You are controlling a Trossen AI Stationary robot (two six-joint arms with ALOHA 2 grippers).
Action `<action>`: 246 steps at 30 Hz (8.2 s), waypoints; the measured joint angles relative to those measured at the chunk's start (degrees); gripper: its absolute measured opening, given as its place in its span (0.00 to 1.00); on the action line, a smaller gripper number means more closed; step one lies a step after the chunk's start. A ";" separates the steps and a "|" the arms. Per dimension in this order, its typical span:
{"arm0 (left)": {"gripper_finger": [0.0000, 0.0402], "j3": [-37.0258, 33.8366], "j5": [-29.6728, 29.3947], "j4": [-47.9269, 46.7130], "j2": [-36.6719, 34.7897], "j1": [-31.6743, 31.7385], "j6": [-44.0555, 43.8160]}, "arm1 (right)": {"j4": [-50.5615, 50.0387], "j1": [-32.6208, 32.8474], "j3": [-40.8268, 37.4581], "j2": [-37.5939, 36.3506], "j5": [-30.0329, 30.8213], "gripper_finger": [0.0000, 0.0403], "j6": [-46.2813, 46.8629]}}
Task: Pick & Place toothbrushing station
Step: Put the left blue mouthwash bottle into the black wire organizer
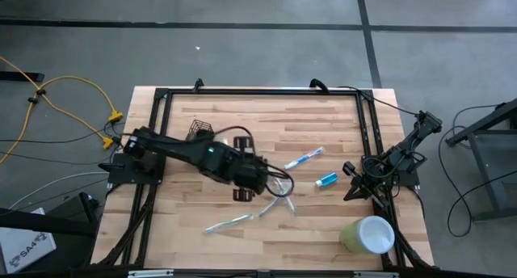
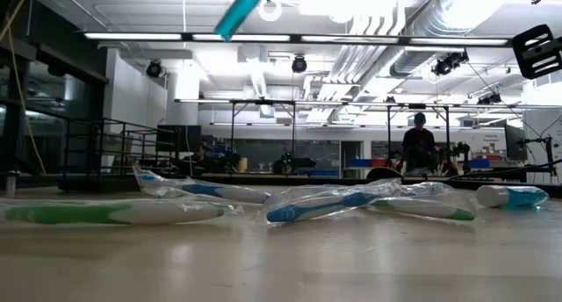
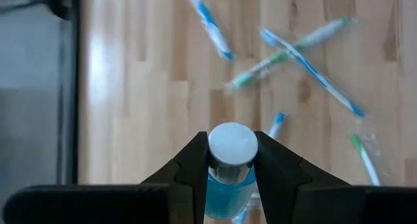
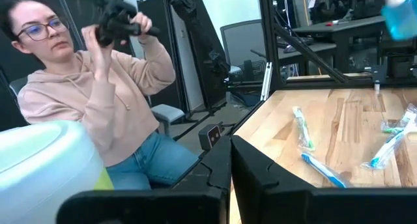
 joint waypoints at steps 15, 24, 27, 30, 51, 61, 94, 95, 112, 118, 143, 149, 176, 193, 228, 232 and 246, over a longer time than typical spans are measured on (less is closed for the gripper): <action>0.22 -2.88 -19.68 -9.97 -9.01 -1.76 -22.85 | -0.01 -0.01 -0.02 -0.02 0.00 0.00 0.00; 0.22 -18.31 -30.38 -9.76 -15.83 -6.50 -41.61 | 0.01 -0.01 0.00 0.00 0.00 0.00 0.00; 0.22 -23.33 -33.91 -9.75 -18.03 -8.12 -48.41 | 0.01 0.00 0.00 0.00 0.00 0.00 -0.02; 0.22 -27.91 -36.27 -9.79 -19.87 -9.39 -54.83 | 0.01 -0.01 -0.01 0.00 0.00 0.00 0.00; 0.22 -51.56 -48.27 -9.73 -24.98 -10.44 -85.47 | 0.00 0.00 -0.01 0.00 -0.01 0.00 0.00; 0.22 -58.89 -47.85 -9.82 -25.31 -8.13 -96.23 | 0.01 -0.01 -0.02 0.00 -0.01 0.00 0.00; 0.22 -70.88 -43.06 -9.88 -32.26 -8.14 -106.01 | -0.01 0.01 -0.02 -0.02 -0.02 0.00 0.00; 0.22 -70.89 -42.56 -9.72 -32.26 -7.94 -106.42 | 0.01 -0.01 -0.02 0.00 0.00 0.00 0.00; 0.22 -70.89 -42.75 -8.43 -32.37 -10.14 -103.70 | -0.01 0.01 -0.02 0.00 -0.02 0.00 0.00; 0.22 -70.89 -42.17 -8.64 -34.13 -11.29 -100.12 | 0.00 0.00 -0.01 -0.01 -0.01 0.00 -0.01; 0.22 -81.90 -39.27 12.44 -60.25 -11.32 -61.68 | 0.01 0.01 -0.01 0.00 -0.01 0.00 0.00; 0.22 -86.01 -36.57 25.40 -71.52 -11.52 -41.17 | -0.01 -0.01 -0.02 -0.02 -0.02 0.00 0.00; 0.22 -91.41 -24.75 41.09 -79.75 1.88 -24.47 | 0.00 0.00 -0.01 -0.01 0.00 0.00 -0.01; 0.22 -91.43 -25.67 43.43 -71.61 5.64 -29.96 | 0.01 -0.01 -0.02 -0.02 -0.02 0.00 0.00; 0.22 -96.32 -32.91 40.39 -61.33 -2.27 -52.86 | 0.01 0.00 -0.02 0.00 -0.01 0.00 0.00; 0.22 -96.32 -32.65 40.39 -59.27 -2.27 -54.94 | 0.00 0.00 -0.02 0.00 -0.01 0.00 -0.01; 0.22 -96.32 -31.55 40.43 -53.98 -3.27 -62.40 | -0.01 0.01 -0.02 0.00 -0.02 0.00 0.00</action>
